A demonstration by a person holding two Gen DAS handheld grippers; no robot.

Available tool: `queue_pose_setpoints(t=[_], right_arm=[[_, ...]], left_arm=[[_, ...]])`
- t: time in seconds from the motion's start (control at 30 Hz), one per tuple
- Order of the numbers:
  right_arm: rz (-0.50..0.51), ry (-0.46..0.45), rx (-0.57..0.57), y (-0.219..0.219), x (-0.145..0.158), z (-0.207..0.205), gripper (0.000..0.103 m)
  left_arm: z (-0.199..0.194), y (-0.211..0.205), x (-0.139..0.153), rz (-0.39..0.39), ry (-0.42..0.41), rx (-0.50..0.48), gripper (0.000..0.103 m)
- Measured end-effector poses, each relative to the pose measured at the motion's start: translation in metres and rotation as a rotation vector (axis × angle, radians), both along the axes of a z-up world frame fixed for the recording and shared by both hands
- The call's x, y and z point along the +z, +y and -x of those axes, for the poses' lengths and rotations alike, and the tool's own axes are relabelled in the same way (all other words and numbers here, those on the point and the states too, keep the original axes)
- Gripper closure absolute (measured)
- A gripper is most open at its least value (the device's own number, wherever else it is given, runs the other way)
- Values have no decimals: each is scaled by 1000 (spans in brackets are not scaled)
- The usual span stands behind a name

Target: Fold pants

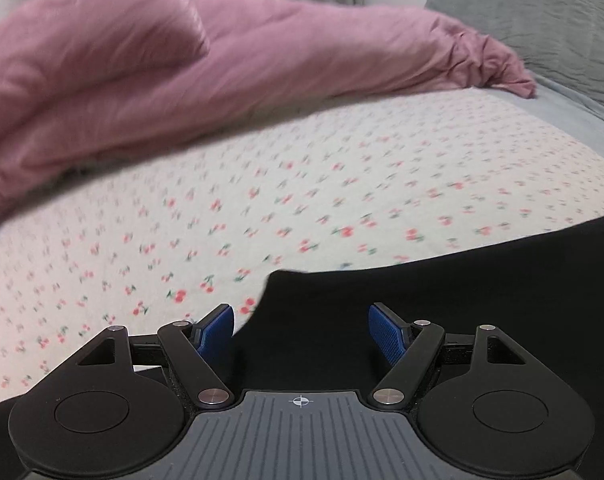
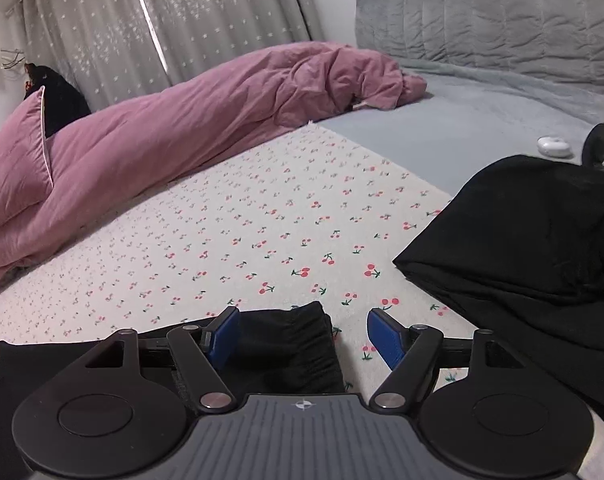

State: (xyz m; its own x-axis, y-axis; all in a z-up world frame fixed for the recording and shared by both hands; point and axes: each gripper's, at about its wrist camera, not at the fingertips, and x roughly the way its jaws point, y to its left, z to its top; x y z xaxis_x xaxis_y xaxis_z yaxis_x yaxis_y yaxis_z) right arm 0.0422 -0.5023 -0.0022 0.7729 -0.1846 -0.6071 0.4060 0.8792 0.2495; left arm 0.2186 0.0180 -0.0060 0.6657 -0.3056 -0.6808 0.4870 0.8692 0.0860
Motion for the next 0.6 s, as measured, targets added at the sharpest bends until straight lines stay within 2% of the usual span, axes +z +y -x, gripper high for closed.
queue_pose_setpoints(t=[0.13,0.2,0.27,0.3,0.33,0.43,0.53,0.6], right_arm=[[-27,72,16,-6,-20,-17,31],[-39,93,38,-5,-31,-23,30],[-19,86,57,-2,-33,-25,33],[-18,84,75,0,-32,-27,47],[-24,80,85,2,-32,-29,62],[15,56,74,10,-30,-28,72],[82,11,53,16,-18,-21,75],[83,18,38,12,-20,-25,75]], left_arm=[[-33,13,-16,40,104,15,31],[-47,17,-21,89,171,27,41],[-54,22,-21,161,206,29,60],[-55,24,-21,198,221,21,68],[-55,26,-21,234,230,17,85],[-47,27,-20,278,162,50,93],[-36,38,-18,382,73,83,94],[-34,46,-20,439,35,103,94]])
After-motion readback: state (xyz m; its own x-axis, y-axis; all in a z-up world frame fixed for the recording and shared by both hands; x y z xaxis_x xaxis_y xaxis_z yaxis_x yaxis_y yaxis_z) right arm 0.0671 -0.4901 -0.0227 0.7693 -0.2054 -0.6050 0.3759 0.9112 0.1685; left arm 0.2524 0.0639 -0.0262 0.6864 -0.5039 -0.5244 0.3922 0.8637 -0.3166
